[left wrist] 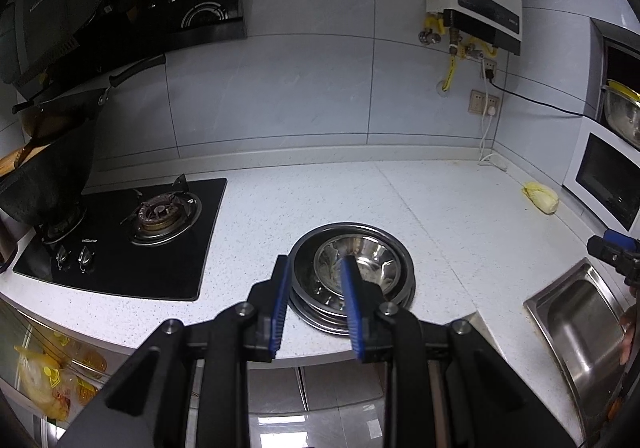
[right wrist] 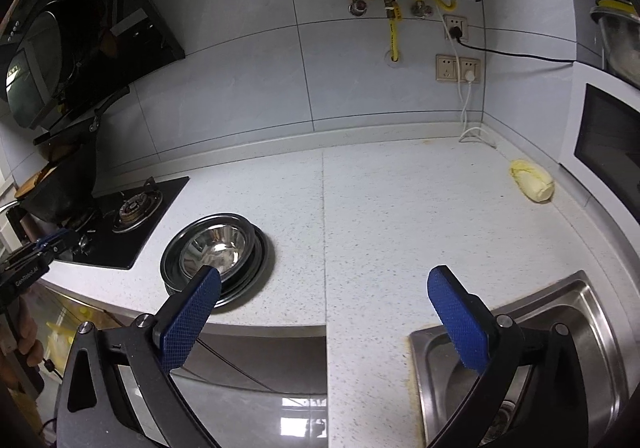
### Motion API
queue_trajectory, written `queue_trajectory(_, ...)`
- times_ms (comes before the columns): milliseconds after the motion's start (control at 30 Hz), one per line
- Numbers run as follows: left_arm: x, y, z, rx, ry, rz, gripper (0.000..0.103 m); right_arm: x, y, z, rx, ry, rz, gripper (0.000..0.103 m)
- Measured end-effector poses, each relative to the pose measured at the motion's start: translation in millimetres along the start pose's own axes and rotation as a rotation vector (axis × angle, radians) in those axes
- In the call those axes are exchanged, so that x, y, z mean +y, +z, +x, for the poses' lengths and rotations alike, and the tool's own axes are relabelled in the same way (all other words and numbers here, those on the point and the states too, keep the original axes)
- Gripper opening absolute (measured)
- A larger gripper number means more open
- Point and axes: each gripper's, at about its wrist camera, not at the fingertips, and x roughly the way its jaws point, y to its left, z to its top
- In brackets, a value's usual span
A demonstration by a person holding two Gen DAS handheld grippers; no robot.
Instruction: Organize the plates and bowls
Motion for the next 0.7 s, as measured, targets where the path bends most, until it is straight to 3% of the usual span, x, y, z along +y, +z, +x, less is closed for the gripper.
queue_trajectory(700, -0.3, -6.8, -1.6, 0.017, 0.009, 0.001, 0.024, -6.9, -8.3, -7.5, 0.011, -0.049, 0.021, 0.102)
